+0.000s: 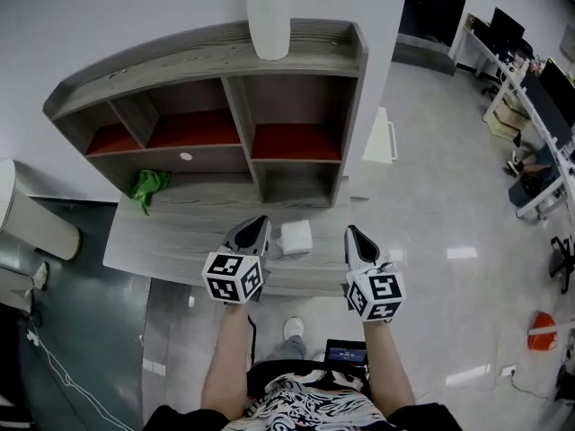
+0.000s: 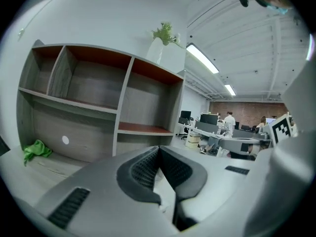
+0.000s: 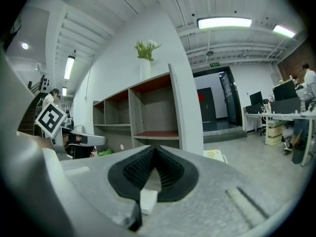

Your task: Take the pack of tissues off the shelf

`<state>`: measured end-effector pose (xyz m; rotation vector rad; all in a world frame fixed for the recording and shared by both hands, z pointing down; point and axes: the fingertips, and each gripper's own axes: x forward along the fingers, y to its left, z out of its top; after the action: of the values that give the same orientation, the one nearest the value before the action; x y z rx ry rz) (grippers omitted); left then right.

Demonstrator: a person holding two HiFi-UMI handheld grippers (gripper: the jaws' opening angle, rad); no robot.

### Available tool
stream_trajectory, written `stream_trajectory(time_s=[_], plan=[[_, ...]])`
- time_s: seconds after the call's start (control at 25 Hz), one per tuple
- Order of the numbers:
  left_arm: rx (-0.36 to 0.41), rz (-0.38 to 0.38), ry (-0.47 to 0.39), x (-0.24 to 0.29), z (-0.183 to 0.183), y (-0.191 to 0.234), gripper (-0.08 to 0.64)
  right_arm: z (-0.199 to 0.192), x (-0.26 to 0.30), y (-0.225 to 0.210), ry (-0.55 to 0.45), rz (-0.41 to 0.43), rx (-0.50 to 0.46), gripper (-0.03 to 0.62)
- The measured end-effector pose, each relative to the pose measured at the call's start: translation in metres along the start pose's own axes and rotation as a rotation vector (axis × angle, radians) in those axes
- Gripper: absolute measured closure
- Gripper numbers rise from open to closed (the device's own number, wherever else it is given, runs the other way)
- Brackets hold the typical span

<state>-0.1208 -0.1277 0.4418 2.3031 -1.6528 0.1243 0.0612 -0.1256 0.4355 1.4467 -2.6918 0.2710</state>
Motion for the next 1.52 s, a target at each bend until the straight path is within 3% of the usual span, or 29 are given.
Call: stream_trajectory(time_s=[0.24, 0.64, 1.0, 1.52], plan=[[0.045, 0.069, -0.017, -0.026, 0.011, -0.036, 0.552, 0.027, -0.036, 0.000, -0.076, 0.014, 0.040, 0.588], [0.063, 0.080, -0.094, -0.088, 0.012, -0.085, 0.554, 0.009, -0.095, 0.023, -0.046, 0.005, -0.051, 0.588], [0.093, 0.076, -0.099, -0.095, 0.009, -0.104, 0.552, 0.020, -0.117, 0.017, -0.072, -0.006, -0.057, 0.588], [0.070, 0.087, -0.104, -0.103, 0.004, -0.095, 0.552, 0.014, -0.117, 0.018, -0.052, -0.003, -0.082, 0.588]])
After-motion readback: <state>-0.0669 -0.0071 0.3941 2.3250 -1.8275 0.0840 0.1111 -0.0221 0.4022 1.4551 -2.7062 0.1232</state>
